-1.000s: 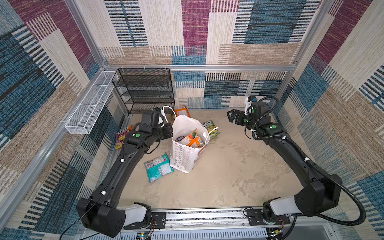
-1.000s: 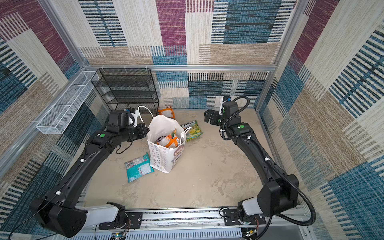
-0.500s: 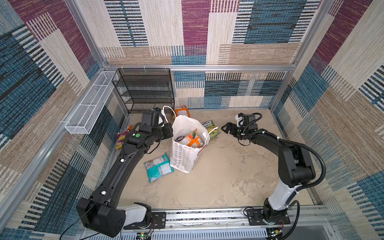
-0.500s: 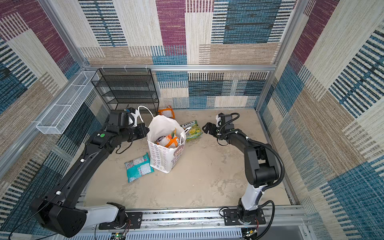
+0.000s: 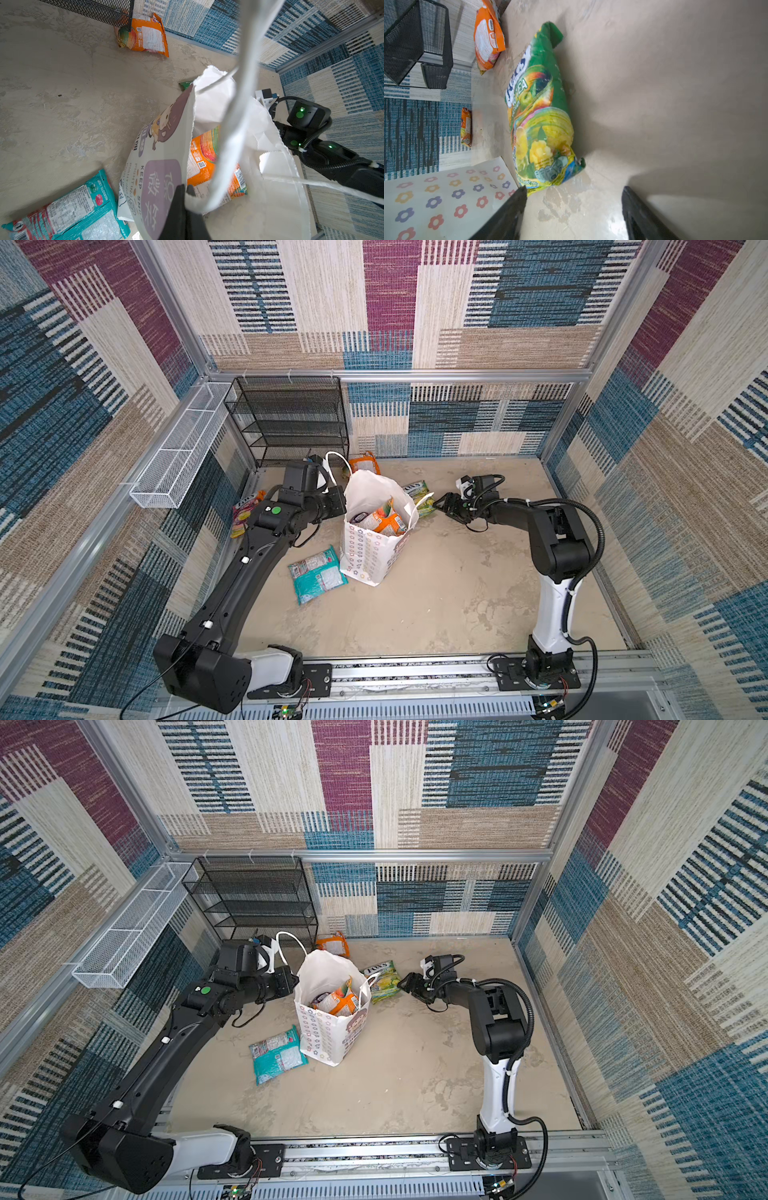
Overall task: Place the snacks into the paper bag
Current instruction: 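Move the right gripper down to the green FOX'S packet and grasp it, then lift the green FOX'S packet with the right gripper over the bag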
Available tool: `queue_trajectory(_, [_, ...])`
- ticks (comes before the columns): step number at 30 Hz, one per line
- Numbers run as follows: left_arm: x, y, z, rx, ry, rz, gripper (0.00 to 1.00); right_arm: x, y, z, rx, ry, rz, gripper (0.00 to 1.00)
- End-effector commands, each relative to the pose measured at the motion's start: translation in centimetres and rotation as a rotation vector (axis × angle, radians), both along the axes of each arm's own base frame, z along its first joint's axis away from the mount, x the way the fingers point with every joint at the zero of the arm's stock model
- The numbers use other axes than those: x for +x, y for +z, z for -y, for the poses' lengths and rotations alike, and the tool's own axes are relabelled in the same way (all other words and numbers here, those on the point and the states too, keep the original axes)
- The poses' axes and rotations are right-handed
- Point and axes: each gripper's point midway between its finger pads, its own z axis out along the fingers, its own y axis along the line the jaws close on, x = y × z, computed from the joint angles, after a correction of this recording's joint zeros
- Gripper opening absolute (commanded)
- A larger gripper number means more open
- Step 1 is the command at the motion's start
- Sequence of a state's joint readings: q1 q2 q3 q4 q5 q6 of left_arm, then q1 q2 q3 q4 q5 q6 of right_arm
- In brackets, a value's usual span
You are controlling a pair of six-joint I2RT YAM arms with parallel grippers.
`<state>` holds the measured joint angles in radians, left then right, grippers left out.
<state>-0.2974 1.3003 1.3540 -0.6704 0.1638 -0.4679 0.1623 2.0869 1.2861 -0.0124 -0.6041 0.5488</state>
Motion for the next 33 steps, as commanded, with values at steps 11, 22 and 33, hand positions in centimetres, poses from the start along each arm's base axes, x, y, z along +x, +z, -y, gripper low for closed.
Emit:
queue_trajectory(11, [0.0, -0.7, -0.1, 0.029, -0.015, -0.016, 0.01, 1.0, -2.1, -1.2, 0.061, 0.030, -0.041, 0.50])
queue_trajectory(22, [0.0, -0.7, -0.1, 0.031, -0.016, -0.014, 0.01, 0.1, -2.1, -1.4, 0.111, 0.020, -0.030, 0.14])
queue_trajectory(33, [0.0, -0.6, -0.1, 0.036, -0.017, -0.013, 0.01, -0.7, 5.5, -1.0, 0.153, -0.016, 0.113, 0.00])
